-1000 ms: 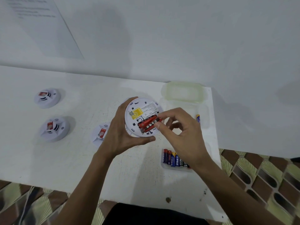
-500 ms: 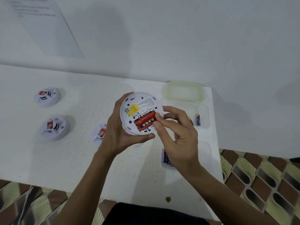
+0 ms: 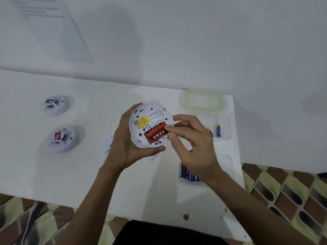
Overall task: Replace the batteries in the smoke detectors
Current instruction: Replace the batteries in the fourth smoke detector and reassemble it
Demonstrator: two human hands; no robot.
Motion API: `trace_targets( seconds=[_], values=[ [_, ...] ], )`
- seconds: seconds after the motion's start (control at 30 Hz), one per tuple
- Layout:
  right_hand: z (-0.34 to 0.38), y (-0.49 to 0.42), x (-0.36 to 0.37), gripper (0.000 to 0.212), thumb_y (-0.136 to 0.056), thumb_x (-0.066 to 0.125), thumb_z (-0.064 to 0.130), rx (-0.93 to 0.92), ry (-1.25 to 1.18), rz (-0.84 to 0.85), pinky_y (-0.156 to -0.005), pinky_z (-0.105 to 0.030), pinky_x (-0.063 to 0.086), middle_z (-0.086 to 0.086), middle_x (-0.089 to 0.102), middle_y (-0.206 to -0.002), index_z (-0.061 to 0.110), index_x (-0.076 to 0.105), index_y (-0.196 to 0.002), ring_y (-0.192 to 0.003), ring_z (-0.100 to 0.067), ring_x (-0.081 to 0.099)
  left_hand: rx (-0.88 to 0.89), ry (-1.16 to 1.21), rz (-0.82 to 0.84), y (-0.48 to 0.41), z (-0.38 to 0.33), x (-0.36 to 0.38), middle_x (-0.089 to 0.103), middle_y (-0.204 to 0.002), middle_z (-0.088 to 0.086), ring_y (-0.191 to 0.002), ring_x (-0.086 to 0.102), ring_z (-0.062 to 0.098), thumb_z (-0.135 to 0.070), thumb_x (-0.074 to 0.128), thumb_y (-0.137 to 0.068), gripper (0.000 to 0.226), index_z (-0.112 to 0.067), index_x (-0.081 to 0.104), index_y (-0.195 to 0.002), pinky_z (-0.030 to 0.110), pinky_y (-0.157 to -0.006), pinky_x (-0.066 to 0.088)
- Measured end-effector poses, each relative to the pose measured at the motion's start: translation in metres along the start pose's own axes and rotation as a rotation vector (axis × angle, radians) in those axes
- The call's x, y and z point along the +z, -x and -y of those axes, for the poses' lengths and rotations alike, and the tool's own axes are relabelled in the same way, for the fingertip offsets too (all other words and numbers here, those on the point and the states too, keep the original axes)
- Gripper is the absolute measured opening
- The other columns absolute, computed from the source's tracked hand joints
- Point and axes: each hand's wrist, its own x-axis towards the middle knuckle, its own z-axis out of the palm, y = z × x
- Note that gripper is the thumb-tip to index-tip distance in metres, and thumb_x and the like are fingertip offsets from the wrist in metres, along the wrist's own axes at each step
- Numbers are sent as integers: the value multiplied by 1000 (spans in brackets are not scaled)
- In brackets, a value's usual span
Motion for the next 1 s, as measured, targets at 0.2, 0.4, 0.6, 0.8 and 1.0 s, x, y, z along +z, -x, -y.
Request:
trace_targets(
  seconds=[0.2,0.4,0.6,0.8,1.0],
  values=[
    [-12,-8,10,20,-94,59,9,204,79,84,-73,-16,53,3,68,-98,10,71,-110,-86,-7,65,-25,65,24,7,21,-16,36,-137,-28,-128,37,3,-82,61,-57,80,-68,24,-126,43,-110,34],
    [-42,-14,45,37,-96,57,33,347,636,549,-85,-31,51,-6,65,-112,15,58,-128,-98,-19,61,-11,-73,-33,14,41,-39,38,-139,-3,-129,40,15,-82,58,-61,92,-41,27,-137,49,-107,36],
    [-58,-14,87,48,-94,54,50,423,913,646,-74,-27,39,-9,55,-109,6,57,-113,-100,-22,51,23,-90,-44,17,35,-55,39,-137,9,-125,42,24,-78,57,-63,90,-31,27,-134,62,-101,37],
    [-70,-13,109,51,-88,63,49,509,959,637,-72,-28,38,-9,48,-118,6,55,-116,-105,-25,47,34,-97,-25,19,46,-70,42,-138,15,-126,44,33,-69,65,-63,93,-26,27,-135,61,-99,40],
    [-76,-18,113,43,-83,71,30,601,775,536,-70,-29,39,-9,48,-102,10,46,-111,-94,-25,49,29,-76,-31,23,61,-83,43,-138,-3,-127,43,16,-64,76,-56,97,-40,27,-137,45,-102,43]
  ],
)
